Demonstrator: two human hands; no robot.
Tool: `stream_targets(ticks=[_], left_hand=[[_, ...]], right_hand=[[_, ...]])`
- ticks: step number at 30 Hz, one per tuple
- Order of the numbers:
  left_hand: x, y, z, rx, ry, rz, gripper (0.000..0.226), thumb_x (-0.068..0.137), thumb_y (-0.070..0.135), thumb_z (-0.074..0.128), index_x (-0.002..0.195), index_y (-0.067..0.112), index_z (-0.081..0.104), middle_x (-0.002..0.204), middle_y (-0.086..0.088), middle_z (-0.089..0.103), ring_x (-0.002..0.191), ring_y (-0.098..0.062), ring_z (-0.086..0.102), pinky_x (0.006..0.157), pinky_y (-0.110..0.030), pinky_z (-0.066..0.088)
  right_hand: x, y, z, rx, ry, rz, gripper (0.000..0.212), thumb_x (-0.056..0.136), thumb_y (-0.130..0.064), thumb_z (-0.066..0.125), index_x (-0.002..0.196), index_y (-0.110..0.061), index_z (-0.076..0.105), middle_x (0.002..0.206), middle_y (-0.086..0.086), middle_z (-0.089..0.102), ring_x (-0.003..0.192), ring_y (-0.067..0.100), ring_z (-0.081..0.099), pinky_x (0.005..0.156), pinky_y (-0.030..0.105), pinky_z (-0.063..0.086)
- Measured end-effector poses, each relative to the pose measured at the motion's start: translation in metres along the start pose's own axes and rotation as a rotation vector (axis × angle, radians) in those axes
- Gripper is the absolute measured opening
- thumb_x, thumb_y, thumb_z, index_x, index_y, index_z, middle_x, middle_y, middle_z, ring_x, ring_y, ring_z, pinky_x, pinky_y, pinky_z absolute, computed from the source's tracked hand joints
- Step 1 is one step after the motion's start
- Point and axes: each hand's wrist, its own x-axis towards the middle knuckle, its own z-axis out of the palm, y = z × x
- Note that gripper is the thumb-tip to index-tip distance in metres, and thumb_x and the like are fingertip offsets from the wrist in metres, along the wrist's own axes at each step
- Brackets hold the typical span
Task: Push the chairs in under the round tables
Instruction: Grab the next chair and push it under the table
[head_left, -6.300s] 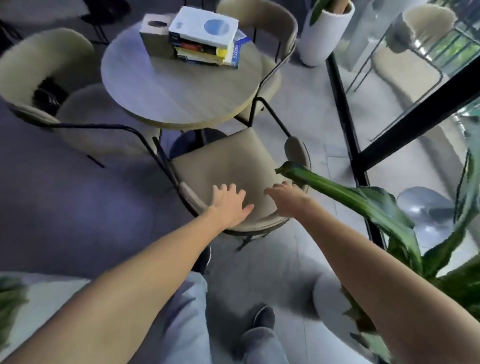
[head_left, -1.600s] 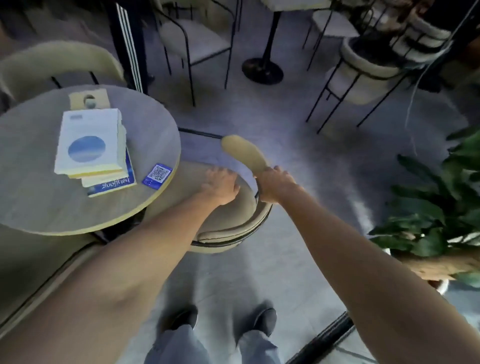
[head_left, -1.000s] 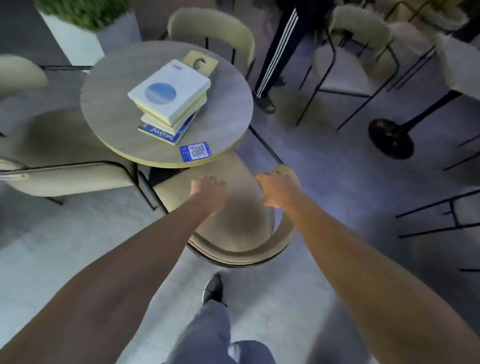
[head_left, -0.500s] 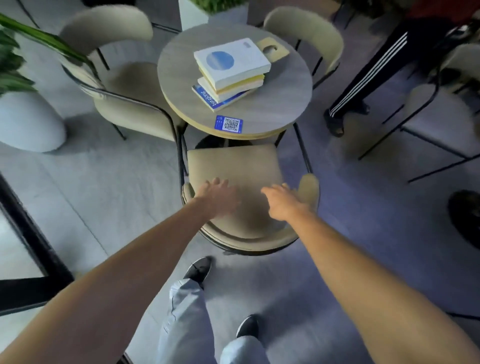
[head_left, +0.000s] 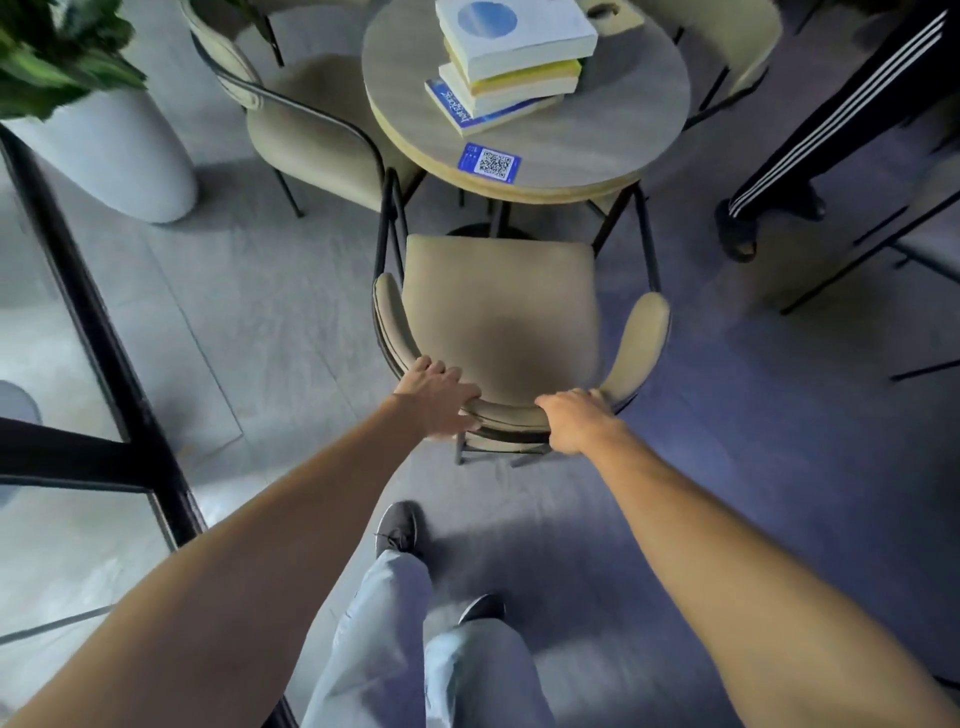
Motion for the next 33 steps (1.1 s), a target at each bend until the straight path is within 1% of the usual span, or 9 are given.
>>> stream_targets(ticks=[2, 6, 9, 12, 21, 33], left_hand=[[0.002, 0.002, 0.007, 0.019, 0.041, -0.010, 0.046, 0.096, 0.059, 0.039, 0.133, 0.035, 0.052, 0.126, -0.003, 0.059, 0.118, -0.027, 0.052, 0.102, -0.040, 0.033], [0.003, 0.008, 0.015, 0.031, 0.077, -0.028, 0.046, 0.096, 0.060, 0.039, 0.132, 0.036, 0.053, 0.123, -0.001, 0.060, 0.118, -0.026, 0.052, 0.103, -0.039, 0.033], [0.002, 0.014, 0.016, 0.035, 0.072, -0.038, 0.046, 0.096, 0.060, 0.039, 0.132, 0.035, 0.052, 0.123, -0.002, 0.060, 0.116, -0.027, 0.053, 0.103, -0.040, 0.033], [0.001, 0.024, 0.018, 0.048, 0.067, -0.035, 0.044, 0.098, 0.058, 0.039, 0.132, 0.033, 0.053, 0.121, -0.003, 0.059, 0.113, -0.028, 0.053, 0.102, -0.040, 0.033], [-0.003, 0.047, 0.021, 0.031, 0.081, -0.046, 0.040, 0.098, 0.057, 0.039, 0.123, 0.030, 0.055, 0.116, -0.004, 0.060, 0.110, -0.030, 0.054, 0.104, -0.042, 0.031], [-0.010, 0.061, 0.025, 0.013, 0.080, -0.061, 0.042, 0.097, 0.060, 0.038, 0.125, 0.032, 0.054, 0.116, -0.002, 0.060, 0.112, -0.027, 0.052, 0.101, -0.040, 0.033]], right_hand=[[0.003, 0.001, 0.006, -0.014, 0.042, 0.008, 0.051, 0.083, -0.009, 0.054, 0.130, -0.028, 0.059, 0.124, 0.003, 0.068, 0.121, 0.027, 0.057, 0.097, 0.041, 0.037], [0.003, 0.003, 0.013, 0.012, 0.094, 0.014, 0.048, 0.084, -0.011, 0.054, 0.126, -0.032, 0.064, 0.121, 0.001, 0.069, 0.120, 0.026, 0.058, 0.096, 0.041, 0.034], [0.001, 0.006, 0.014, 0.020, 0.065, 0.011, 0.049, 0.085, -0.009, 0.053, 0.126, -0.033, 0.064, 0.122, 0.000, 0.068, 0.120, 0.025, 0.058, 0.097, 0.041, 0.034], [-0.002, 0.011, 0.015, -0.003, 0.033, 0.008, 0.054, 0.086, -0.006, 0.051, 0.133, -0.032, 0.060, 0.128, 0.000, 0.066, 0.123, 0.026, 0.057, 0.102, 0.044, 0.035], [-0.012, 0.026, 0.023, -0.018, 0.033, -0.011, 0.058, 0.089, -0.003, 0.052, 0.138, -0.031, 0.057, 0.131, 0.003, 0.064, 0.125, 0.027, 0.057, 0.106, 0.046, 0.035], [-0.024, 0.030, 0.029, -0.023, 0.020, -0.001, 0.055, 0.088, -0.001, 0.053, 0.136, -0.029, 0.060, 0.129, 0.004, 0.065, 0.123, 0.028, 0.057, 0.106, 0.046, 0.036]])
